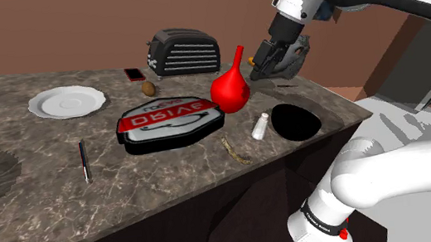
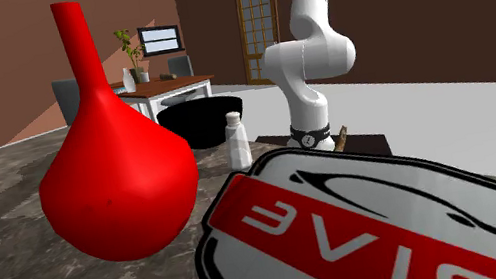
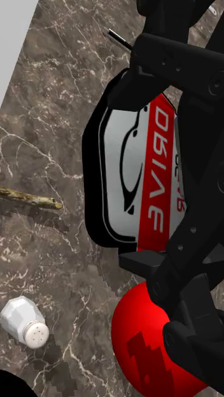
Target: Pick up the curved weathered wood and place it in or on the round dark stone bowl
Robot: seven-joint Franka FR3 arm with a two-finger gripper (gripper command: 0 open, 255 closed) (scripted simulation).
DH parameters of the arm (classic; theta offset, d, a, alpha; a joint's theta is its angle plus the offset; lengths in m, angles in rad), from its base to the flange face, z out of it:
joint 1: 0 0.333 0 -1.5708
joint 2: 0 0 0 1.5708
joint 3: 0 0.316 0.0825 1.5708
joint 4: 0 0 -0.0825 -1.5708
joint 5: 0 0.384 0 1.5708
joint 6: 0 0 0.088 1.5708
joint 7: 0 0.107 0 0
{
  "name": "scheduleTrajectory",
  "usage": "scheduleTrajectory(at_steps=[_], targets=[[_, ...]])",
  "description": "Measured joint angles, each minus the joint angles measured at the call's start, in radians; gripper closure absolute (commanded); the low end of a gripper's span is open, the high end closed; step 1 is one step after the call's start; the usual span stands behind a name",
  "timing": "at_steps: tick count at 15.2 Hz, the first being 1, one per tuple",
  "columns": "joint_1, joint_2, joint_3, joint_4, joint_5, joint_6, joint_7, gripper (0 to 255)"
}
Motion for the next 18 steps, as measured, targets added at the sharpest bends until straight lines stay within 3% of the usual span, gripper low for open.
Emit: scheduleTrajectory(at_steps=[4, 11, 18], targets=[[-0.007, -0.026, 0.037, -0.074, 0.004, 0.043, 0.048, 0], [-0.026, -0.059, 0.15, -0.308, 0.02, 0.221, 0.193, 0], [-0.035, -0.008, 0.295, -0.481, 0.058, 0.412, 0.367, 0]])
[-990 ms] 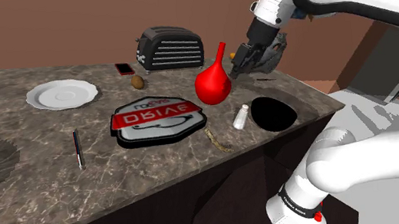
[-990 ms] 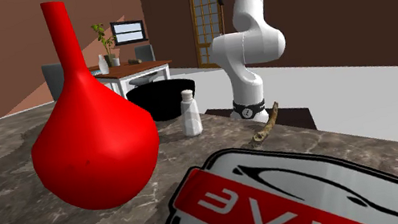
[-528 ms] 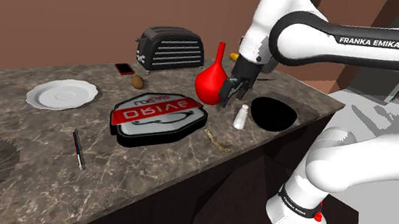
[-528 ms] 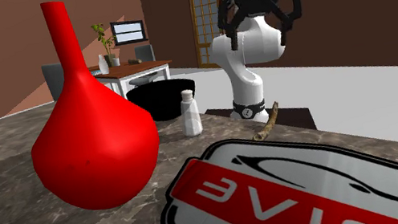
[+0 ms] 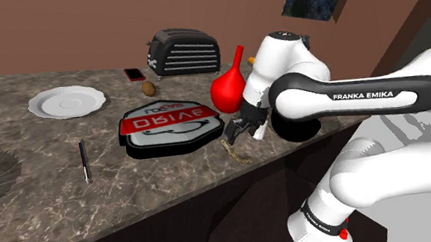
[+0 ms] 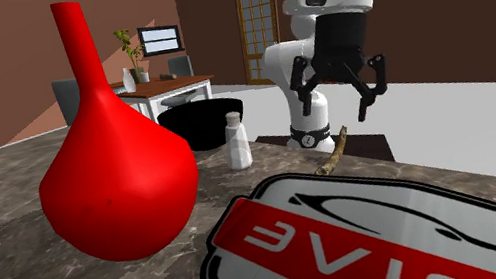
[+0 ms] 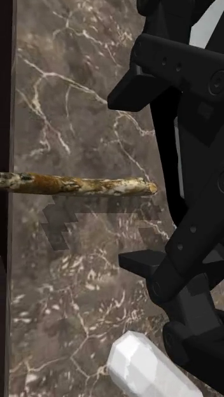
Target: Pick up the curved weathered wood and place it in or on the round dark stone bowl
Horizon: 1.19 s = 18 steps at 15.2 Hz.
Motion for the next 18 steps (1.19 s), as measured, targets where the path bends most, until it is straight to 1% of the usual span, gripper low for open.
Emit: scheduleTrajectory(at_steps=[2, 9, 11, 16, 17, 18], targets=[[-0.003, 0.031, 0.044, -0.025, 0.011, 0.046, 0.053, 0], [-0.013, 0.106, 0.083, -0.101, 0.022, 0.193, 0.077, 0], [-0.016, 0.122, 0.088, -0.108, 0.023, 0.216, 0.079, 0], [-0.017, 0.128, 0.09, -0.111, 0.023, 0.225, 0.08, 0], [-0.017, 0.128, 0.09, -0.111, 0.023, 0.225, 0.08, 255], [-0.017, 0.129, 0.09, -0.111, 0.023, 0.225, 0.08, 255]])
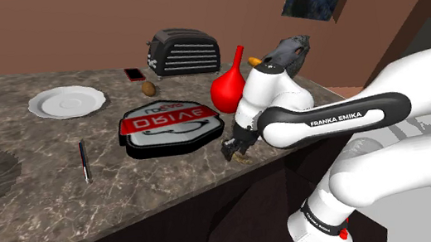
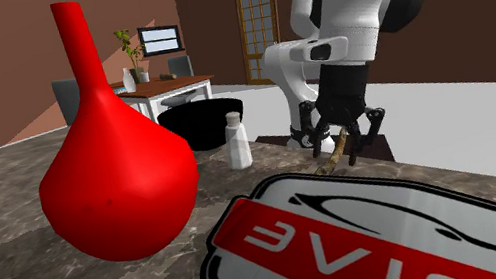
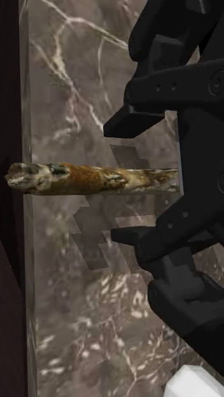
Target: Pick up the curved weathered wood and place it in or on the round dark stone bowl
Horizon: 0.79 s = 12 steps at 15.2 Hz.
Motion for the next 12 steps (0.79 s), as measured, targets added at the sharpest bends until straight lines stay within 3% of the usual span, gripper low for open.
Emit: scheduleTrajectory(at_steps=[9, 12], targets=[[0.0, 0.0, 0.0, 0.0, 0.0, 0.0, 0.0, 255], [0.0, -0.024, -0.011, 0.018, -0.004, -0.041, -0.006, 255]])
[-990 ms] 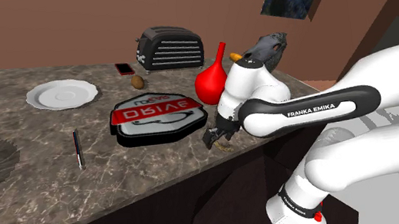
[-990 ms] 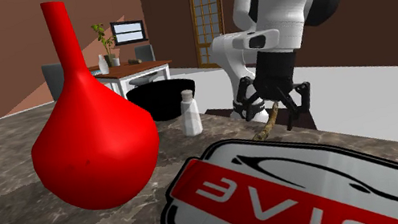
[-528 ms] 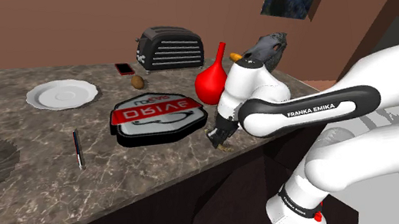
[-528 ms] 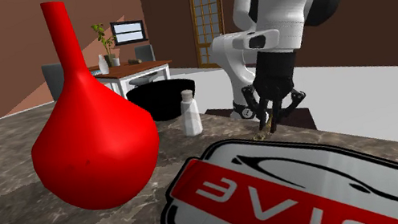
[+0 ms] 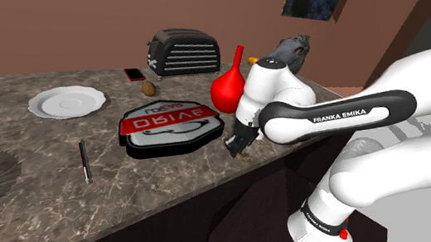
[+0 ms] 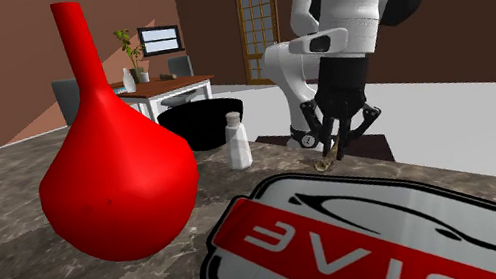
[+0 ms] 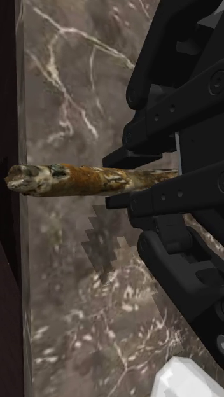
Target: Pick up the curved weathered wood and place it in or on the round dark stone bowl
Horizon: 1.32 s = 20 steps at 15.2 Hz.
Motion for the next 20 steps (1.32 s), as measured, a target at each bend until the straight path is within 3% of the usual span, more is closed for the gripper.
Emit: scheduleTrajectory(at_steps=[20], targets=[[-0.009, -0.117, -0.072, 0.204, -0.043, -0.318, -0.028, 255]])
